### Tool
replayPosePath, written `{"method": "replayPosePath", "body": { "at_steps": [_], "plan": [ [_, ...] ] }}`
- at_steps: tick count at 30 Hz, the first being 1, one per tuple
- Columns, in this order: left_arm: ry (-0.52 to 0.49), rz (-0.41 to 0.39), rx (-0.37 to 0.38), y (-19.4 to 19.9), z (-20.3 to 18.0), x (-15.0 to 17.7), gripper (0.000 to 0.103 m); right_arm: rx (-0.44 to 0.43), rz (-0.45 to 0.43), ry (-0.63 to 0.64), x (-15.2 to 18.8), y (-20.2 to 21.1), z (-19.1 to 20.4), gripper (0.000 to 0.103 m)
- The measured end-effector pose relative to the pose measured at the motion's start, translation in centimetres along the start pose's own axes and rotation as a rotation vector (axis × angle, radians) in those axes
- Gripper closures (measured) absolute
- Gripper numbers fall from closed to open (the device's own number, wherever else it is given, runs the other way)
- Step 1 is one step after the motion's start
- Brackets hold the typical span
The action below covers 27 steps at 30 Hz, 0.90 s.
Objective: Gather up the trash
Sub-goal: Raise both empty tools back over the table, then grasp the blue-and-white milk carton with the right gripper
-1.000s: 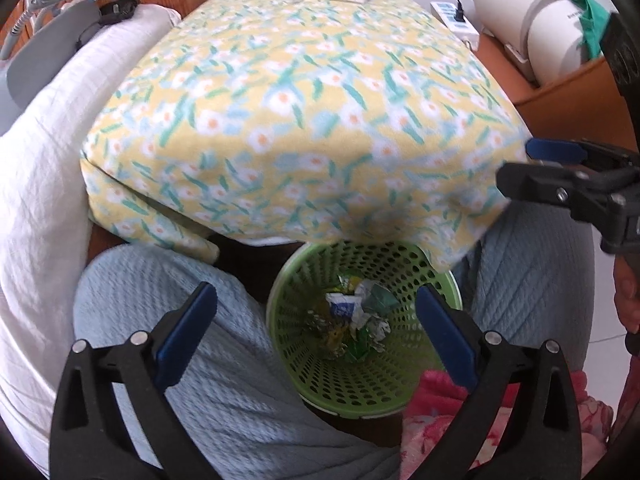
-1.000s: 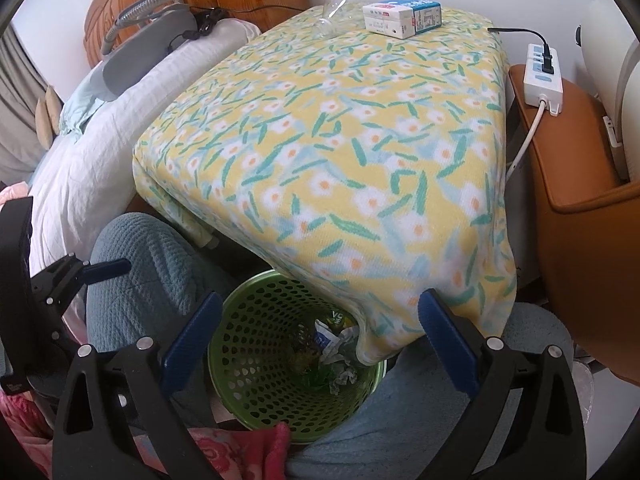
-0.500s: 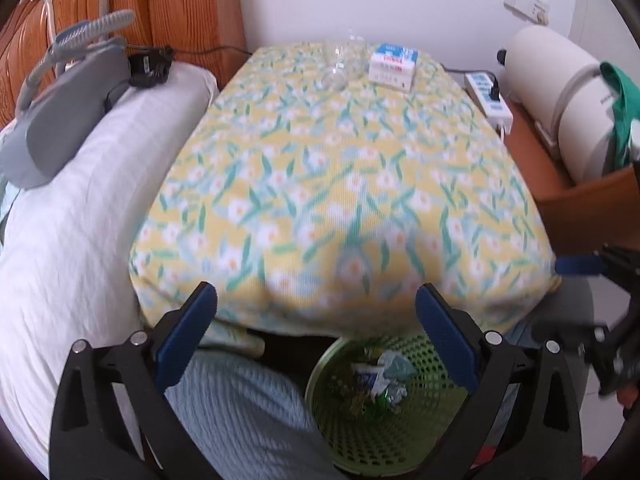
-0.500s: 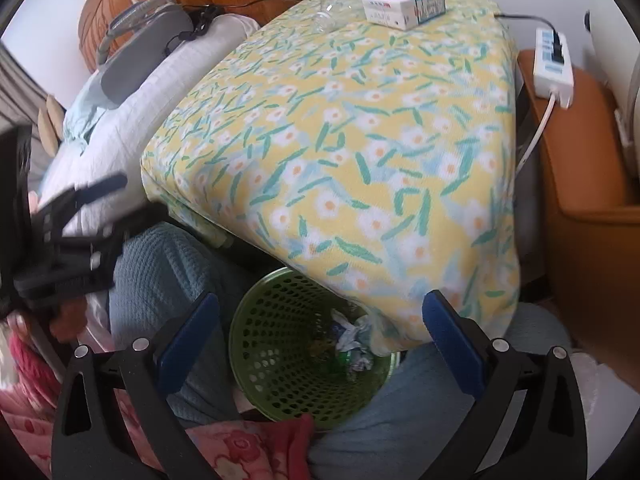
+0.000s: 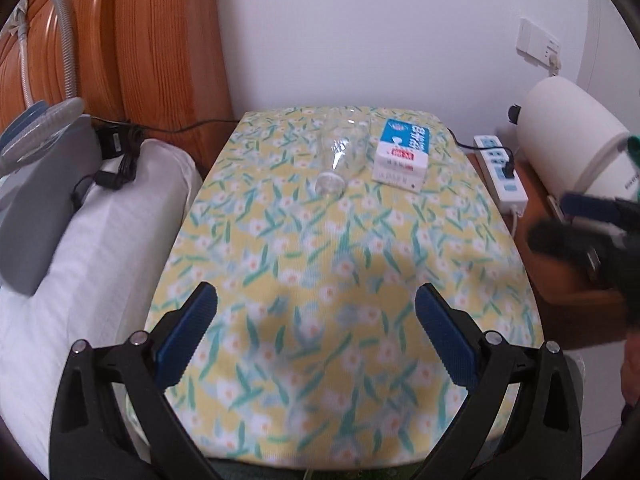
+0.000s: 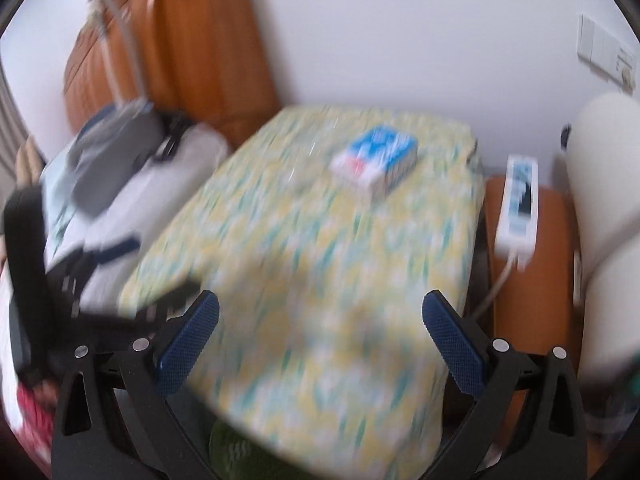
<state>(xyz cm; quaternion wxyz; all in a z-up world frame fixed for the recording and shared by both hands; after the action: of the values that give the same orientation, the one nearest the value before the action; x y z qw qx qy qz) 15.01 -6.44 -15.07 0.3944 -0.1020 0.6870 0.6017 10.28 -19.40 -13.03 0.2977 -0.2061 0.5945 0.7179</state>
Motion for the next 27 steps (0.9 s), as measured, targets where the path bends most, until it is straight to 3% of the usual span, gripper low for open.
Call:
{"method": "replayPosePath", "body": {
  "at_steps": [6, 11, 19, 27],
  "plan": [
    [0.025, 0.012, -0.021, -3.3, 1.2, -2.4, 0.008, 0.123, -0.001, -0.155, -8.2, -8.0, -4.4, 0.002],
    [0.046, 0.012, -0.033, -5.0, 2.3, -3.6, 0.008, 0.169, 0.067, -0.241, -11.5, -13.7, -6.8, 0.004],
    [0.045, 0.012, -0.074, -7.4, 3.3, -5.1, 0.008, 0.232, 0.18, -0.232, -11.7, -17.9, -7.7, 0.004],
    [0.023, 0.005, -0.088, -8.8, 3.0, -6.3, 0.008, 0.192, 0.208, -0.233, -11.3, -18.7, -7.7, 0.004]
  ]
}}
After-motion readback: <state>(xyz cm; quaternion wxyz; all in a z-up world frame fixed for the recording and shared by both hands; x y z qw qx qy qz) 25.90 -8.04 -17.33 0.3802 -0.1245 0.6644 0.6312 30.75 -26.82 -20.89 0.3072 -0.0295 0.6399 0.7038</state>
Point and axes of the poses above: each gripper's, at about its wrist camera, not at the fingertips, and y roughly against the way its jaws point, z to its left, x to its underside, the point moved 10 cm from there along -y, roughly the way its jaws point, and after that the axes turned 1 degree about -y, right-handed, at the moved point
